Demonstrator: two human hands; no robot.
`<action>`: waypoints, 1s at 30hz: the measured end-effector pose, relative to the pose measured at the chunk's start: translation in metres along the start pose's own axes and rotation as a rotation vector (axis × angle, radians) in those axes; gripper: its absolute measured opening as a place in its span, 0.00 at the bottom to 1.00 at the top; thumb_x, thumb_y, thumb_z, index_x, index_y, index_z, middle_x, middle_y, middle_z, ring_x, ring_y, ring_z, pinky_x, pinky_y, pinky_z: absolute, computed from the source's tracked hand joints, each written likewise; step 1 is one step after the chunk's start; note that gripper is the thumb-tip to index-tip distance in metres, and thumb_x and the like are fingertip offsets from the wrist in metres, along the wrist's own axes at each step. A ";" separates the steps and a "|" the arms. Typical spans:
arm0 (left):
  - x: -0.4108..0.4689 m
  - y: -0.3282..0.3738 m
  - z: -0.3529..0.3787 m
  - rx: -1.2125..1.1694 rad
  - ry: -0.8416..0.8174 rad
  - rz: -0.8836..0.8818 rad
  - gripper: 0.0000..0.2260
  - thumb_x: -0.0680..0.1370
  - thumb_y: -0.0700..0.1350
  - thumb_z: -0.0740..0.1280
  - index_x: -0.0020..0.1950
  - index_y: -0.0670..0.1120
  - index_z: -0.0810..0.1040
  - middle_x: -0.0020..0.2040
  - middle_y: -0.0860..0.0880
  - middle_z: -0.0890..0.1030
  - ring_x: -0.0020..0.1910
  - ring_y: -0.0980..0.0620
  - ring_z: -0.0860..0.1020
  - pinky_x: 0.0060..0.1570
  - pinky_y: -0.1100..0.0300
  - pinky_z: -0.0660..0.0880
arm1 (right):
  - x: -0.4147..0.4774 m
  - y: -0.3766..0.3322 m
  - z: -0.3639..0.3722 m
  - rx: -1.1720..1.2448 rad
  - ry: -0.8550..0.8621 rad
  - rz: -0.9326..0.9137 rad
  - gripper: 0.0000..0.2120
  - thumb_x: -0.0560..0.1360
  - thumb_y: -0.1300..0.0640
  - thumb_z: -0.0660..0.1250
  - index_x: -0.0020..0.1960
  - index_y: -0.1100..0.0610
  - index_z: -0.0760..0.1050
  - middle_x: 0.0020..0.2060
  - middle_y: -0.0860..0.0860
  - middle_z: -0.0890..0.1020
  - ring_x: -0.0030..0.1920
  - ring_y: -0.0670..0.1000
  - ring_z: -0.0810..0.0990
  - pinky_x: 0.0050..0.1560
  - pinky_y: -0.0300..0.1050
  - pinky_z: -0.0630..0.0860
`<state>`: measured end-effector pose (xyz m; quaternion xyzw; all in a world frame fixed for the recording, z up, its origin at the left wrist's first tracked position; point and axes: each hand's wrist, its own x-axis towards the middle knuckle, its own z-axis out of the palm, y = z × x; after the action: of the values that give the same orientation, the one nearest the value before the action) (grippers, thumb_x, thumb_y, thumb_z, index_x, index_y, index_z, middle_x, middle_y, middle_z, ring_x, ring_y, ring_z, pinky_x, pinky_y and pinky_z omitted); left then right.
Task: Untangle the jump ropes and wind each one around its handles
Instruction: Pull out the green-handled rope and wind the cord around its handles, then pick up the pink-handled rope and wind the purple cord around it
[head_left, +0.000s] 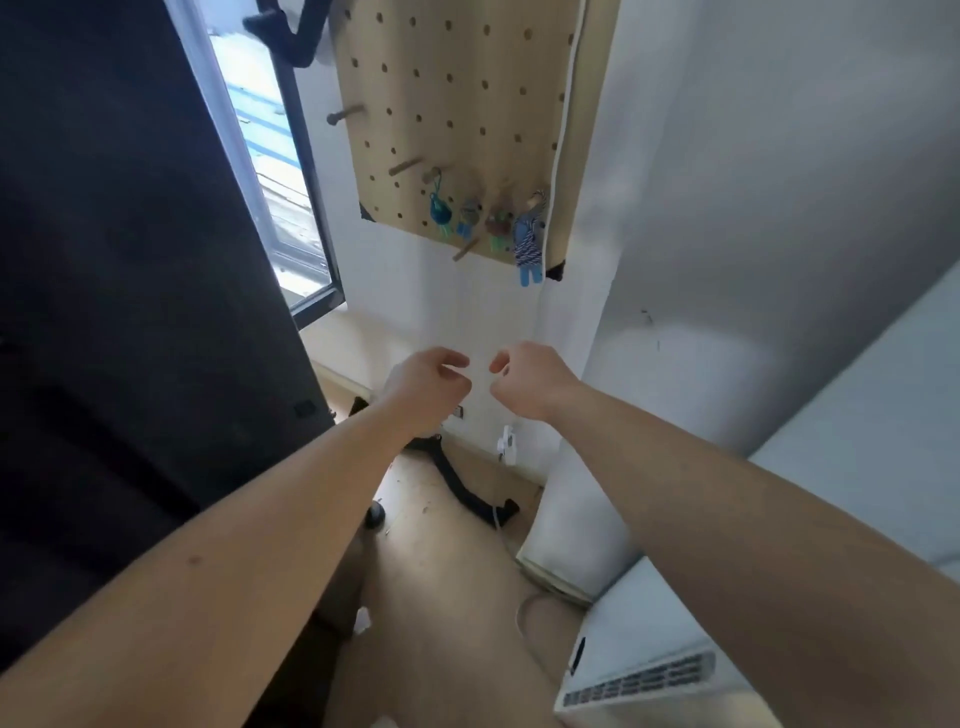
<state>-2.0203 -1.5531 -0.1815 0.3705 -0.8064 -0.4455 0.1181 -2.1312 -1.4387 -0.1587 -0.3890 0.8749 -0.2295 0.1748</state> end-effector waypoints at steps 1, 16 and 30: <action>-0.011 -0.004 0.001 0.027 -0.003 -0.001 0.14 0.76 0.47 0.67 0.61 0.58 0.78 0.50 0.57 0.83 0.46 0.54 0.82 0.49 0.52 0.83 | -0.012 0.001 0.006 0.023 -0.014 0.001 0.18 0.77 0.60 0.64 0.66 0.55 0.76 0.59 0.52 0.80 0.59 0.53 0.78 0.60 0.45 0.75; -0.088 -0.133 0.074 0.195 -0.414 0.016 0.17 0.77 0.46 0.64 0.65 0.56 0.78 0.57 0.54 0.81 0.45 0.53 0.81 0.46 0.54 0.83 | -0.132 0.068 0.164 0.259 0.001 0.346 0.18 0.75 0.58 0.66 0.64 0.51 0.77 0.57 0.49 0.80 0.55 0.50 0.78 0.43 0.36 0.69; -0.165 -0.348 0.263 0.331 -0.641 -0.138 0.16 0.77 0.46 0.68 0.64 0.54 0.78 0.60 0.51 0.79 0.55 0.51 0.79 0.61 0.56 0.76 | -0.234 0.252 0.385 0.343 -0.118 0.702 0.20 0.73 0.56 0.68 0.64 0.50 0.76 0.55 0.50 0.79 0.55 0.53 0.78 0.49 0.39 0.68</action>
<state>-1.8711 -1.3857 -0.5901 0.2796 -0.8368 -0.4092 -0.2327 -1.9475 -1.2139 -0.5852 -0.0440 0.8921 -0.2758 0.3551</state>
